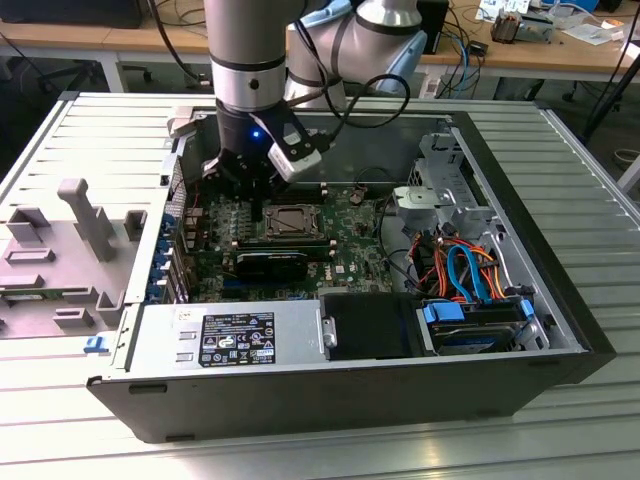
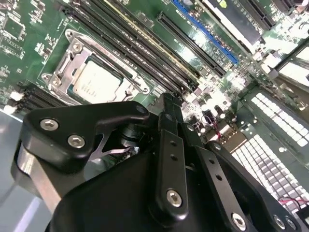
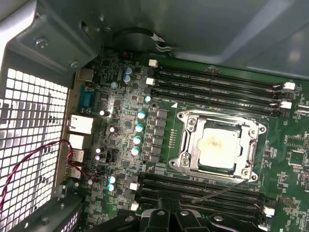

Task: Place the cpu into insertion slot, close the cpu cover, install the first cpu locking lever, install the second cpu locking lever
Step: 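Install the second cpu locking lever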

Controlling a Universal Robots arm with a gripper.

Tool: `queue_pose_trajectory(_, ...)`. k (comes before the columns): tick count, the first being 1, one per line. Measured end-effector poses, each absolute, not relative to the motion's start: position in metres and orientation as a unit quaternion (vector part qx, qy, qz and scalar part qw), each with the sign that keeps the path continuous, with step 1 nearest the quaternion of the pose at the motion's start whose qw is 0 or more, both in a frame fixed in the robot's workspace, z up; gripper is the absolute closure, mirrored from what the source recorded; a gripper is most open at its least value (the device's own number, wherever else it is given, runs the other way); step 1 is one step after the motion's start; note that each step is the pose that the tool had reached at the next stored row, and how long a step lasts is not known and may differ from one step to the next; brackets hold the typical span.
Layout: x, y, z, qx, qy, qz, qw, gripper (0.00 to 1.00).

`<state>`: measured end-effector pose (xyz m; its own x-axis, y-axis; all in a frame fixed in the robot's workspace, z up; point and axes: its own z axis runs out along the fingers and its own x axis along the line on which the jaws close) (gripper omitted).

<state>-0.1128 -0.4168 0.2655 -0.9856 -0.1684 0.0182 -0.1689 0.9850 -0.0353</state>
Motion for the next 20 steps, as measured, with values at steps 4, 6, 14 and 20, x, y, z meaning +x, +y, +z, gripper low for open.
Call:
queue_pose_trajectory(4,-0.107,-0.417,0.272,0.084,-0.996,0.017,0.018,0.89)
queue_pose_trajectory(6,-0.101,-0.417,0.272,0.085,-0.996,0.017,0.027,0.89)
queue_pose_trajectory(14,-0.049,-0.416,0.265,0.085,-0.994,0.013,0.067,0.89)
queue_pose_trajectory(20,-0.046,-0.416,0.262,0.084,-0.994,0.013,0.068,0.89)
